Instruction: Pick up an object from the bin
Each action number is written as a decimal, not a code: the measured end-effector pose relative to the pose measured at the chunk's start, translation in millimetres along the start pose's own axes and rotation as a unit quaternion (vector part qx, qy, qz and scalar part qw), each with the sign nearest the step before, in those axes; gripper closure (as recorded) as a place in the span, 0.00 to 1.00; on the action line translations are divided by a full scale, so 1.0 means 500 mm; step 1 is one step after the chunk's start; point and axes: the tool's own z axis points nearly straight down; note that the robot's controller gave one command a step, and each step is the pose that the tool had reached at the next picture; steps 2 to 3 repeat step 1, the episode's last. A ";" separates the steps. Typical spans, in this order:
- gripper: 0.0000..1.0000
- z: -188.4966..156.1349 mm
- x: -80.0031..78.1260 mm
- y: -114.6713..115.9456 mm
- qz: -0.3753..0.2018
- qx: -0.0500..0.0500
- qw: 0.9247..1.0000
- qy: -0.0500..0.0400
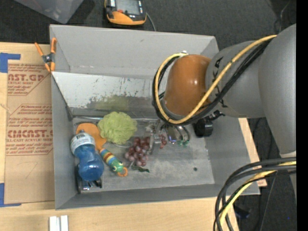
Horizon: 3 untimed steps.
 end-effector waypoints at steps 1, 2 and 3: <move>1.00 -0.071 0.003 0.000 0.000 0.000 1.000 0.004; 1.00 -0.071 0.003 0.000 0.000 0.000 1.000 0.004; 1.00 -0.071 0.003 0.000 0.000 0.000 1.000 0.004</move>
Offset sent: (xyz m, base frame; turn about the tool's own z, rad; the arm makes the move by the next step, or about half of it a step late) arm -0.0022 0.0000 0.0190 0.0004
